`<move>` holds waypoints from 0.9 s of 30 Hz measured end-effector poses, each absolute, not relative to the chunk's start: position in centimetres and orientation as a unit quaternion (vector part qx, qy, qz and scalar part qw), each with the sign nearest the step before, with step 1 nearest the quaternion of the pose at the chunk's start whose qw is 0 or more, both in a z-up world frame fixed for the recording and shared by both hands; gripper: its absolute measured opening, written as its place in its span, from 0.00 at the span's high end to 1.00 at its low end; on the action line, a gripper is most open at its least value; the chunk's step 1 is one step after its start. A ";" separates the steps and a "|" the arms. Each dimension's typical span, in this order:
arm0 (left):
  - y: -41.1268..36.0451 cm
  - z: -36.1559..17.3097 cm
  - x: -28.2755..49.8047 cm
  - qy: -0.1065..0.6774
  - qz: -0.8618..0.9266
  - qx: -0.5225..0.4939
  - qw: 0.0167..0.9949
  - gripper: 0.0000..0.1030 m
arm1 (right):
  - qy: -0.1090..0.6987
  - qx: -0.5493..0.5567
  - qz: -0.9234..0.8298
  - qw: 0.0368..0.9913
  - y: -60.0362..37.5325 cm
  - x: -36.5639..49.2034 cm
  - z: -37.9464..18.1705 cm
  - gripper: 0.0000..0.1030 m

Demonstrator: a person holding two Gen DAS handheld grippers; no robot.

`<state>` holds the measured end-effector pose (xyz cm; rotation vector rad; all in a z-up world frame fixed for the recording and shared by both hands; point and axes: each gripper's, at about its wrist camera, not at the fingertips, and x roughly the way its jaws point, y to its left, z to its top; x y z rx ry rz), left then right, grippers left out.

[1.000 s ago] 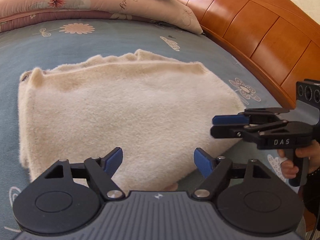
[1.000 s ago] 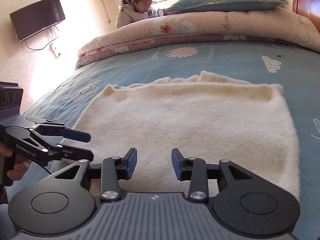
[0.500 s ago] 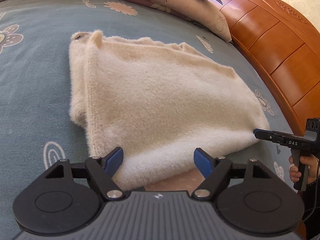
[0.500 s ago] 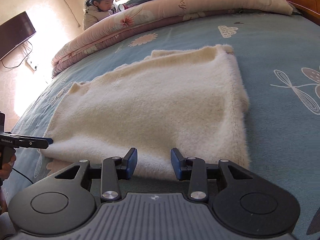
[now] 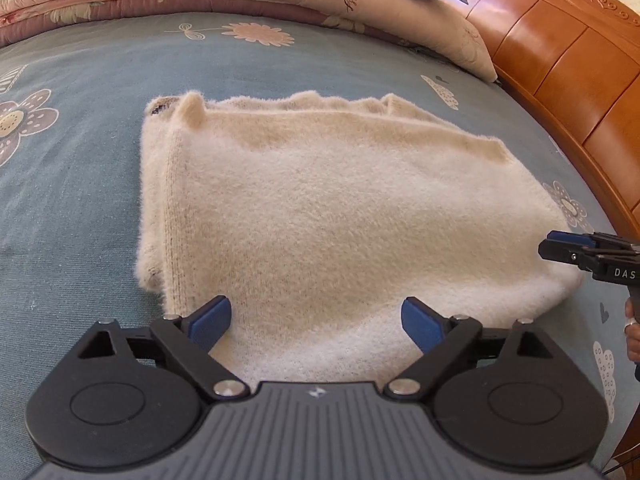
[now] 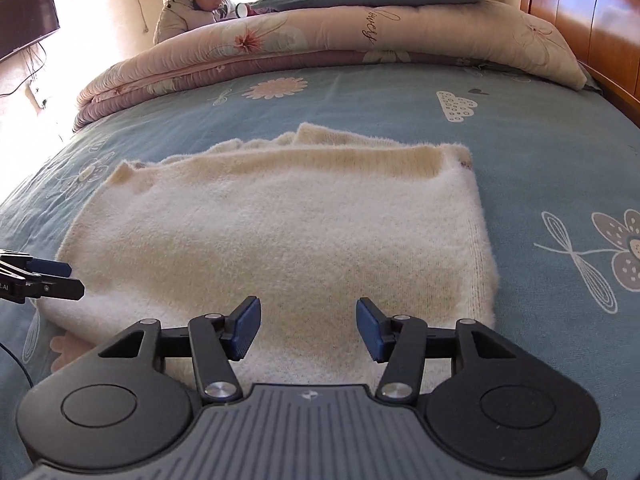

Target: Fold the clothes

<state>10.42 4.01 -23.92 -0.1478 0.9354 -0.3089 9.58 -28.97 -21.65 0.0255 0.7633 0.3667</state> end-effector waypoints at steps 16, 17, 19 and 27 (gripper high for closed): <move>8.2 -22.2 10.4 0.423 -0.086 -0.037 0.901 0.11 | 0.388 -0.084 0.140 0.907 -13.2 24.6 -25.0 0.37; 8.5 -22.2 10.4 0.424 -0.087 -0.041 0.900 0.11 | 0.384 -0.081 0.139 0.909 -13.1 24.8 -25.1 0.36; 8.7 -22.1 10.4 0.425 -0.092 -0.043 0.899 0.11 | 0.392 -0.064 0.138 0.907 -13.4 25.4 -25.1 0.34; 10.0 -21.2 10.2 0.425 -0.119 -0.054 0.896 0.11 | 0.422 -0.034 0.174 0.889 -11.9 25.1 -21.8 0.34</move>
